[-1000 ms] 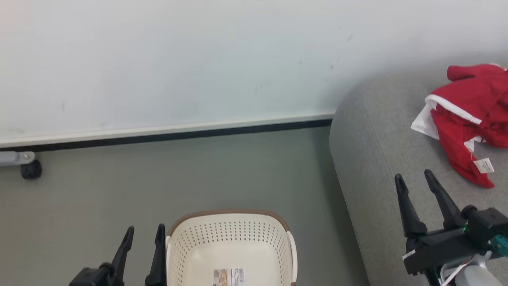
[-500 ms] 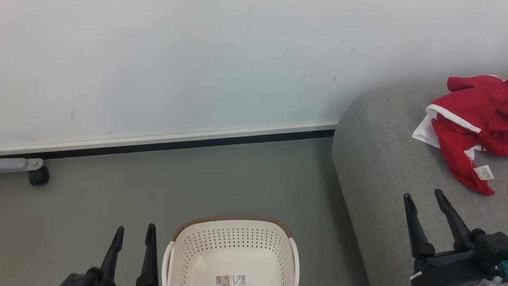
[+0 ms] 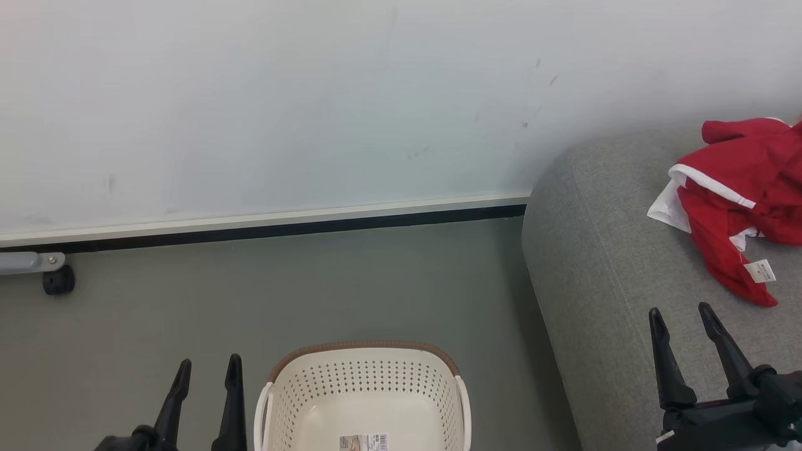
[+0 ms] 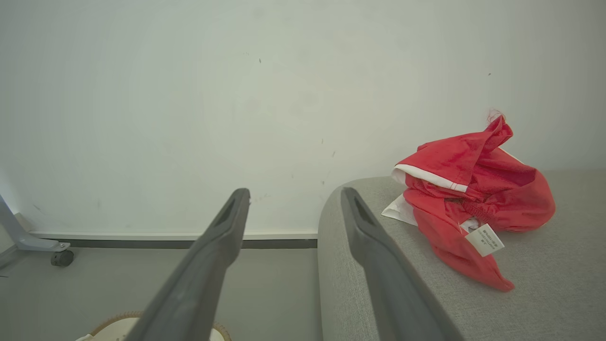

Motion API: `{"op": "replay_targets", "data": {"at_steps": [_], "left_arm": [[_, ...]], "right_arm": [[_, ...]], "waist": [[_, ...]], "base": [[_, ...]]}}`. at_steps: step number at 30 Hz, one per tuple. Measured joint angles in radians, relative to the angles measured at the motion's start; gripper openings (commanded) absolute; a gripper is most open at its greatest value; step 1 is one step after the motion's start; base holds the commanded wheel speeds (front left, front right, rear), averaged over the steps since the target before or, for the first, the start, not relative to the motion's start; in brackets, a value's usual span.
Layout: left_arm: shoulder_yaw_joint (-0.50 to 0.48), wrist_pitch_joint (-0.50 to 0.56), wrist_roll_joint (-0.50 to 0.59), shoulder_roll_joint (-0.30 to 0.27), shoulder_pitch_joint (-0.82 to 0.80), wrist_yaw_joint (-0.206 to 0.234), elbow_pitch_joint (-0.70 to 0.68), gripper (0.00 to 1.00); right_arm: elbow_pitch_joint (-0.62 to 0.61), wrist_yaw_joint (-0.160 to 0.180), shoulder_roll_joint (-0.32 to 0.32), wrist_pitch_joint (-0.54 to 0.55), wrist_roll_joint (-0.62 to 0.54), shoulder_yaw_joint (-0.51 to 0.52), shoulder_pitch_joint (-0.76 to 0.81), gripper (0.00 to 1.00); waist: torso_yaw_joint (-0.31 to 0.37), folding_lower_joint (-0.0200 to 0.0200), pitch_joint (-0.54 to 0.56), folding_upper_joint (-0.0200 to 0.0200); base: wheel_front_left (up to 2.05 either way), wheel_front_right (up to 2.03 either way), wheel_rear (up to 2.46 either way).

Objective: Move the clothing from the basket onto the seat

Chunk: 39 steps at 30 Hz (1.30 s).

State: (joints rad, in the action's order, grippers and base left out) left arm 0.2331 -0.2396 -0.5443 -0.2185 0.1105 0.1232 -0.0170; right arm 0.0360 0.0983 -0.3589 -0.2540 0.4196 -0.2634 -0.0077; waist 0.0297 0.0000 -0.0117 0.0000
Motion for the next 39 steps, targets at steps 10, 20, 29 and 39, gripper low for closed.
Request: {"op": "replay_targets", "data": {"at_steps": [10, 20, 29, 39], "left_arm": [[0.012, 0.009, -0.002, 0.02, 0.013, 0.0, 0.054, 0.0], [-0.012, 0.04, -0.079, 0.034, 0.017, -0.016, 0.072, 0.0], [-0.044, 0.073, -0.168, 0.047, 0.005, -0.037, 0.094, 0.0], [-0.079, 0.108, -0.28, 0.063, -0.012, -0.062, 0.118, 0.0]], "right_arm": [[0.054, 0.007, 0.043, 0.007, -0.008, -0.018, 0.027, 0.0], [0.07, -0.01, 0.068, 0.038, 0.073, 0.016, 0.036, 0.0], [0.088, -0.028, 0.093, 0.073, 0.185, 0.055, 0.03, 0.0], [0.108, -0.052, 0.12, 0.113, 0.309, 0.099, 0.016, 0.0]], "waist": [[0.0, 0.0, 0.0, 0.0], [-0.003, 0.0, 0.0, 0.0], [-0.005, 0.0, 0.001, 0.0], [-0.009, 0.0, 0.002, 0.0]], "base": [[0.0, 0.0, 0.0], [0.0, 0.0, 0.0], [0.0, 0.0, 0.0], [0.0, 0.0, 0.0]]}}
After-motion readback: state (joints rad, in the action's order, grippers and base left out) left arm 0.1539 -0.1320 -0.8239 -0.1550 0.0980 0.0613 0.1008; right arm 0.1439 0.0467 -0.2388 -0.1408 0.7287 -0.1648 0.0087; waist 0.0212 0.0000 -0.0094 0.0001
